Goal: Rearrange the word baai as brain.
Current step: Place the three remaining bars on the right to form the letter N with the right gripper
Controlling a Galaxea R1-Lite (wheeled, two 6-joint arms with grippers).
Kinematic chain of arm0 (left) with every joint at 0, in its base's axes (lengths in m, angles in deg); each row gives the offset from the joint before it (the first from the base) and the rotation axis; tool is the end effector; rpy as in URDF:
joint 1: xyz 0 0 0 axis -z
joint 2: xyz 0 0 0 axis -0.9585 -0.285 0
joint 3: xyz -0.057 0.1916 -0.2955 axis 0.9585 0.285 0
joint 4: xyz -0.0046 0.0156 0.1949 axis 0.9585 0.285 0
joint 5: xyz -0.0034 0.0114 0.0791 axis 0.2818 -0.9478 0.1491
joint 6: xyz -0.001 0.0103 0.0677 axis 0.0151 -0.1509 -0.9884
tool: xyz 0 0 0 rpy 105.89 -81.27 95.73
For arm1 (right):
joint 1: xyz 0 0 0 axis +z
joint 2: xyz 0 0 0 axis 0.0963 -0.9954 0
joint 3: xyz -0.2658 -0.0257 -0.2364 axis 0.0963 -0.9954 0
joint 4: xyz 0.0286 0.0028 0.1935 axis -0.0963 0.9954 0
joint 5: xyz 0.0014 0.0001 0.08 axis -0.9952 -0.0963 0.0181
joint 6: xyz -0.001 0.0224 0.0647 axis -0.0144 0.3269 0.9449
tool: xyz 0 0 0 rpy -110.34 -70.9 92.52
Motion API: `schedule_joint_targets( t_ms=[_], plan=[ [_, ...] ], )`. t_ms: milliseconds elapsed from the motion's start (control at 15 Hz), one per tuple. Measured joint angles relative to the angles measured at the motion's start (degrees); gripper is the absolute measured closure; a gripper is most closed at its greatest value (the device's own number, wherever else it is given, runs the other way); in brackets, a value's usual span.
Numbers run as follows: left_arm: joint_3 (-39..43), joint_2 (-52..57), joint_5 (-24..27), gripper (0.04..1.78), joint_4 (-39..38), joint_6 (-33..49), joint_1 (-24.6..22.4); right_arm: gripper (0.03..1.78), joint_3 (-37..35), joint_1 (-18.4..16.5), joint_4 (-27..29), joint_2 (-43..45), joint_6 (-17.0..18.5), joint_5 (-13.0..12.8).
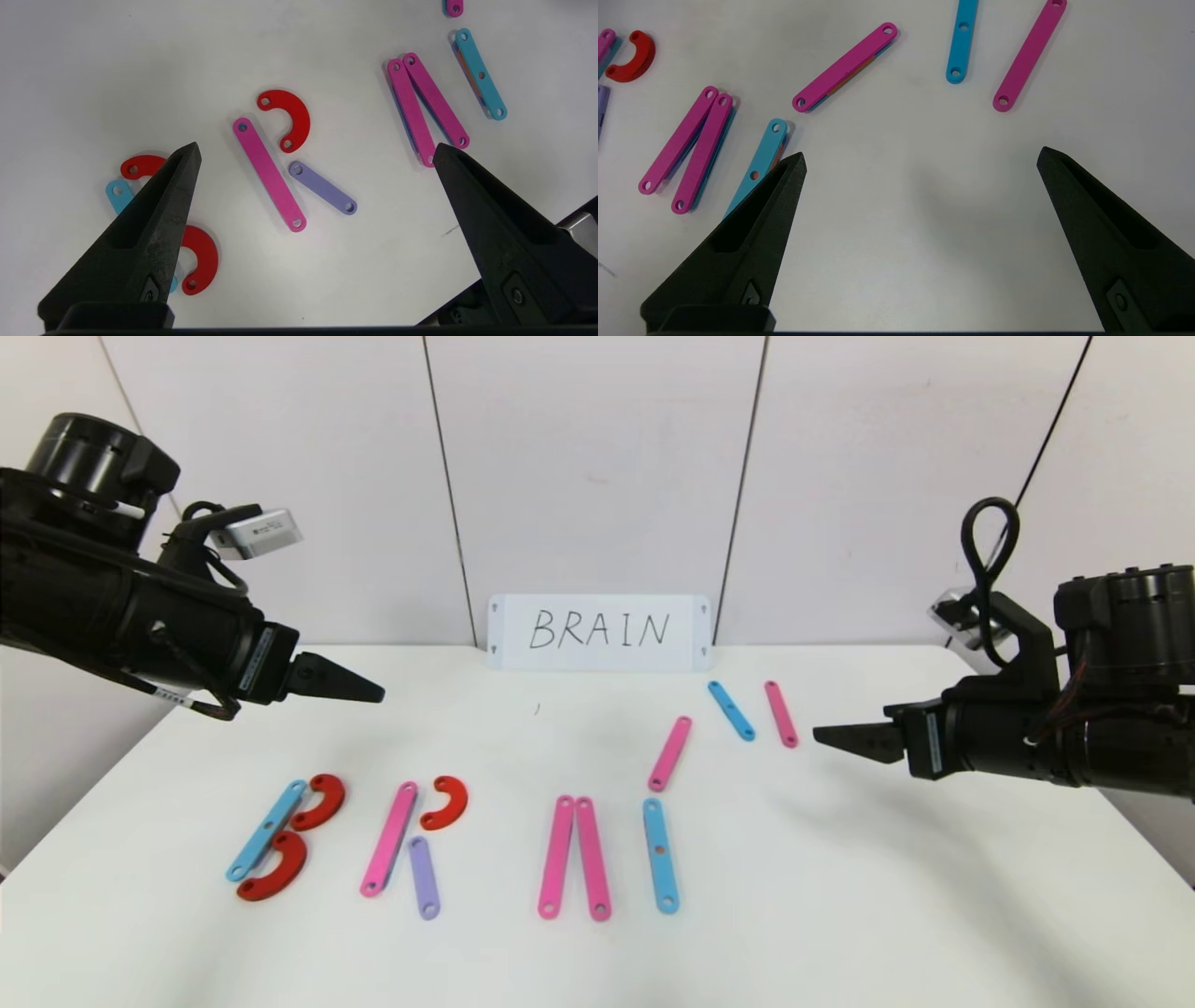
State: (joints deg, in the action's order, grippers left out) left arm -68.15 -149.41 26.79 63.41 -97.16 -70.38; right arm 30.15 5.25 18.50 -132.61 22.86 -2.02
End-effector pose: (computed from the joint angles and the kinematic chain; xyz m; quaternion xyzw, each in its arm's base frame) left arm 0.3083 -0.0456 0.2994 0.0213 0.3579 -0.2644 0.8953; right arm 0.3037 0.0783 0.2097 0.0097 0.2739 0.2327 0.9331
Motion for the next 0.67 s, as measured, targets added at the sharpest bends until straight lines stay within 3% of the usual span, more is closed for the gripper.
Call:
schedule_joint_targets(
  t_ms=[133,467,667],
  plan=[
    [-0.28,-1.27,0.22,0.09,-0.41,-0.33,-1.28,0.08,0.11,0.68,-0.24,-0.50,0.15,-2.07],
    [-1.71,-3.12,0.27,0.09,-3.89,-0.38,-3.16,0.08,1.60,1.90,0.76,-1.24,0.33,-3.61],
    [-1.90,-3.56,0.28,0.09,-6.21,-0.40,-4.68,0.08,4.58,5.71,3.27,-2.88,1.82,-9.95]
  ],
)
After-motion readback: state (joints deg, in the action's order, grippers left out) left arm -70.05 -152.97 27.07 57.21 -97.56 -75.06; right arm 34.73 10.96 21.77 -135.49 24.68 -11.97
